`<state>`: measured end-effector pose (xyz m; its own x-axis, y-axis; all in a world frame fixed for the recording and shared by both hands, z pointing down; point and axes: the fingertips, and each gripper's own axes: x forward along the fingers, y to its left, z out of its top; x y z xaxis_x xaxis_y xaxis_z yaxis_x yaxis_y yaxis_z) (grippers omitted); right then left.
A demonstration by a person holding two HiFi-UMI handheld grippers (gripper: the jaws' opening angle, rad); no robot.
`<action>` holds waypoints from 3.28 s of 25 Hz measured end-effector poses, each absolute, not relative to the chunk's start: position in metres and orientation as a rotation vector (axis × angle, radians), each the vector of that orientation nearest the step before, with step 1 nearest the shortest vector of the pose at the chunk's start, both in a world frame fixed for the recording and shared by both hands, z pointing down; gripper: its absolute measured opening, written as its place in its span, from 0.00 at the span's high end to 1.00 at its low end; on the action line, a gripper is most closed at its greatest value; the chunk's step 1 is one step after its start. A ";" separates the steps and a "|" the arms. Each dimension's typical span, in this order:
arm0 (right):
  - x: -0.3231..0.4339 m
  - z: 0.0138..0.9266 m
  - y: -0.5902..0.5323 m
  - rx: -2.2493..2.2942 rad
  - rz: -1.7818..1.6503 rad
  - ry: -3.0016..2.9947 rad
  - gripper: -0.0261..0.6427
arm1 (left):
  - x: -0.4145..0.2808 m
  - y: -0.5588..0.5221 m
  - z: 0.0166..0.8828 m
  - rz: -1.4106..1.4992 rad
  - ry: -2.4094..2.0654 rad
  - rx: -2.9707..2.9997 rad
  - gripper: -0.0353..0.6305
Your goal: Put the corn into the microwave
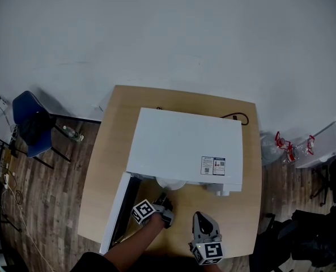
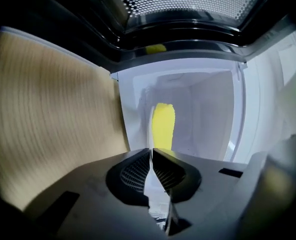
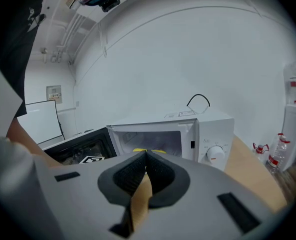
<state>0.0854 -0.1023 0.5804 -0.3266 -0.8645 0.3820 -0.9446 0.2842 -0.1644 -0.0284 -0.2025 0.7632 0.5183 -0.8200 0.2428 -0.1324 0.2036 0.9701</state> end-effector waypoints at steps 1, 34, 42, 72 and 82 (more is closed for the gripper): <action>0.087 0.581 -0.102 1.677 0.538 -2.331 0.87 | -0.029 -0.203 0.762 -0.593 -0.947 1.296 0.91; 0.101 0.599 -0.094 1.678 0.561 -2.270 0.87 | -0.025 -0.230 0.747 -0.325 -1.151 1.573 0.70; 0.099 0.591 -0.093 1.672 0.520 -2.267 0.87 | -0.014 -0.239 0.724 0.036 -1.273 2.023 0.70; 0.120 0.604 -0.093 1.707 0.583 -2.229 0.87 | 0.001 -0.274 0.741 0.160 -1.345 2.059 0.70; 0.129 0.597 -0.100 1.743 0.583 -2.215 0.87 | 0.002 -0.274 0.742 0.156 -1.324 2.054 0.70</action>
<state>0.1291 -0.0998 0.5970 -0.2446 -0.8634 0.4412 -0.9688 0.1985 -0.1485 0.0023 -0.2739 0.7415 0.4753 -0.7621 0.4396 -0.8432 -0.2520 0.4748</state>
